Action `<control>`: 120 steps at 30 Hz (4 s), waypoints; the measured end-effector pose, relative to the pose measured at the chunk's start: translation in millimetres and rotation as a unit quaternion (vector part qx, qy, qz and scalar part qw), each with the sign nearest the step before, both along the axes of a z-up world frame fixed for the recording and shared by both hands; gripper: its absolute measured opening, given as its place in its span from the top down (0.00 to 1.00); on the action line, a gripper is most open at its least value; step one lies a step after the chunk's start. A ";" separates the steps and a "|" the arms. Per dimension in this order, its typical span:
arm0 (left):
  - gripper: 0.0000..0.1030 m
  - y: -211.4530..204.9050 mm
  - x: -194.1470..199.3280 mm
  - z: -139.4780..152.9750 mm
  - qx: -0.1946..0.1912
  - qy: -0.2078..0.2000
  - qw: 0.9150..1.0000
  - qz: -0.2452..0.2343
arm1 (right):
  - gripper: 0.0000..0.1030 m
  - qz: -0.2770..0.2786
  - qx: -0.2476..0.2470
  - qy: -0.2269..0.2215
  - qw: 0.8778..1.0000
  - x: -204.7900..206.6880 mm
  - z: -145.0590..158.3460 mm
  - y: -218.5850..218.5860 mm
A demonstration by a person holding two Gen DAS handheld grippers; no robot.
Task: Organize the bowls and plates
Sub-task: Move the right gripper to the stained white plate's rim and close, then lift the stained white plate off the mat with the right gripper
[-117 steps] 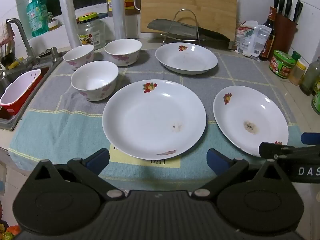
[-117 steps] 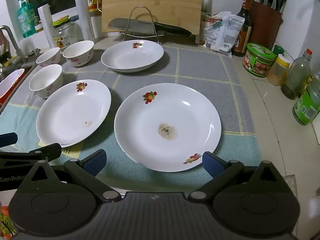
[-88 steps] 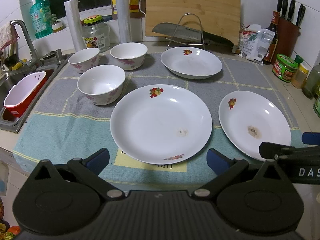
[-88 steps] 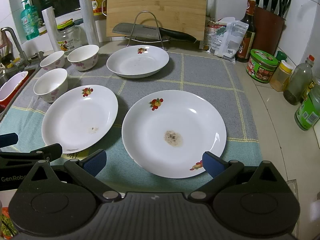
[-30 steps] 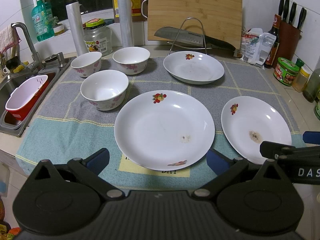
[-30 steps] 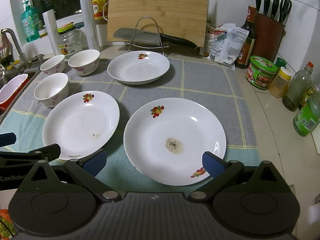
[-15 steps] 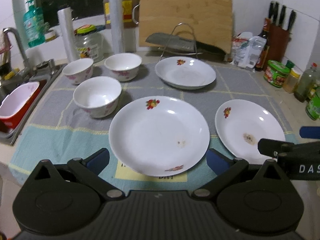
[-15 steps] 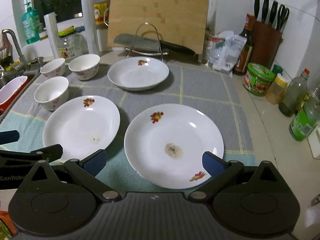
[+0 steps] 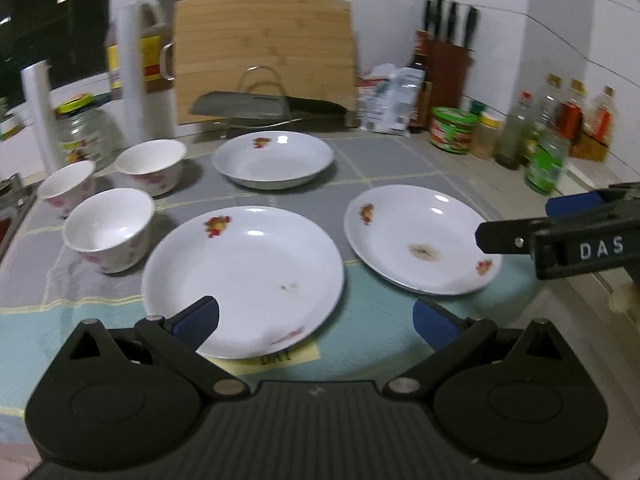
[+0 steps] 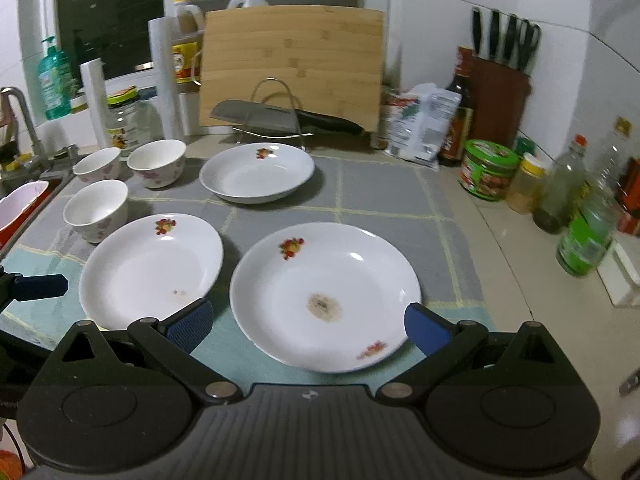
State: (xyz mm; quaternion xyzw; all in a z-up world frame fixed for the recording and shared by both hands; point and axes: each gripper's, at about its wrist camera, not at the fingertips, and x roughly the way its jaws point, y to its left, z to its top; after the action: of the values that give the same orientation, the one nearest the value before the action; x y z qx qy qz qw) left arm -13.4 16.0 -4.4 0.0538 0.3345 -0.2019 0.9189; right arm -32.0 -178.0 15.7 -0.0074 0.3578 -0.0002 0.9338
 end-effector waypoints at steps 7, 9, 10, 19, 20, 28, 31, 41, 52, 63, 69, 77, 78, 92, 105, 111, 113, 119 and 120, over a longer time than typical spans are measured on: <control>0.01 -12.4 -3.9 -9.0 0.006 -0.002 0.999 -0.037 | 0.00 -0.032 0.006 0.017 0.999 -5.1 -12.7 -16.2; 0.01 -17.8 -4.7 -12.0 0.009 0.000 0.999 -0.043 | 0.00 -0.034 0.008 0.018 0.999 -3.0 -14.9 -21.2; 0.01 -20.4 -5.3 -13.7 0.010 0.000 0.999 -0.046 | 0.00 -0.035 0.007 0.019 0.999 -1.2 -16.1 -23.7; 0.01 -52.6 -0.6 -26.6 0.017 0.012 0.998 -0.057 | 0.00 -0.012 0.008 0.033 0.999 25.1 -26.7 -51.2; 0.01 -58.0 0.7 -28.5 0.019 0.014 0.998 -0.057 | 0.00 -0.009 0.010 0.036 0.999 28.9 -28.1 -55.3; 0.01 -91.0 9.7 -47.0 0.030 0.034 0.997 -0.058 | 0.00 0.008 0.015 0.053 0.998 57.1 -38.7 -83.5; 0.01 -100.3 14.3 -55.0 0.033 0.043 0.997 -0.055 | 0.00 0.016 0.016 0.063 0.998 66.8 -46.0 -92.5; 0.01 -122.6 30.5 -77.1 0.039 0.058 0.997 -0.039 | 0.00 0.056 0.026 0.100 0.993 104.0 -71.6 -109.1; 0.00 -136.9 47.8 -78.8 0.042 0.044 0.998 -0.026 | 0.00 0.137 0.025 0.139 0.980 145.6 -94.6 -102.5; 0.00 -131.7 35.0 -86.7 0.021 0.000 0.999 -0.027 | 0.00 0.223 0.000 0.141 0.965 162.3 -95.9 -101.3; 0.00 -133.9 36.9 -85.2 0.025 0.005 0.999 -0.026 | 0.00 0.258 -0.004 0.139 0.956 164.3 -95.2 -107.0; 0.00 -133.1 36.4 -85.8 0.028 -0.004 0.999 -0.041 | 0.00 0.342 0.045 0.144 0.928 184.3 -92.5 -112.0; 0.00 -133.1 36.5 -85.7 0.028 -0.005 0.999 -0.043 | 0.00 0.350 0.053 0.145 0.924 187.6 -92.2 -112.4; 0.00 -138.7 38.6 -83.0 0.044 -0.003 0.998 -0.049 | 0.05 0.414 0.122 0.172 0.885 217.9 -90.5 -108.4; 0.01 -141.7 48.1 -76.4 0.046 0.018 0.997 -0.053 | 0.06 0.414 0.105 0.173 0.888 216.6 -84.4 -108.5; 0.01 -150.1 63.3 -66.9 0.047 0.009 0.996 -0.070 | 0.06 0.401 0.102 0.156 0.897 222.4 -74.1 -123.6; 0.01 -153.4 70.9 -65.5 0.049 0.005 0.996 -0.076 | 0.06 0.395 0.101 0.149 0.901 226.0 -70.4 -129.9; 0.01 -168.8 100.4 -61.4 0.047 -0.008 0.994 -0.098 | 0.06 0.368 0.094 0.124 0.917 239.8 -59.7 -154.1; 0.01 -172.8 105.3 -61.6 0.047 -0.011 0.994 -0.101 | 0.06 0.364 0.095 0.121 0.919 242.6 -58.2 -158.4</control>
State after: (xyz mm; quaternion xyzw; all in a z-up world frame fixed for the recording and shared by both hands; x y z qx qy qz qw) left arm 91.9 -156.8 -66.0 0.1326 0.3261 -0.2775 0.8939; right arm 210.6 -336.4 -42.5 -0.0481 0.4390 0.3749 0.8151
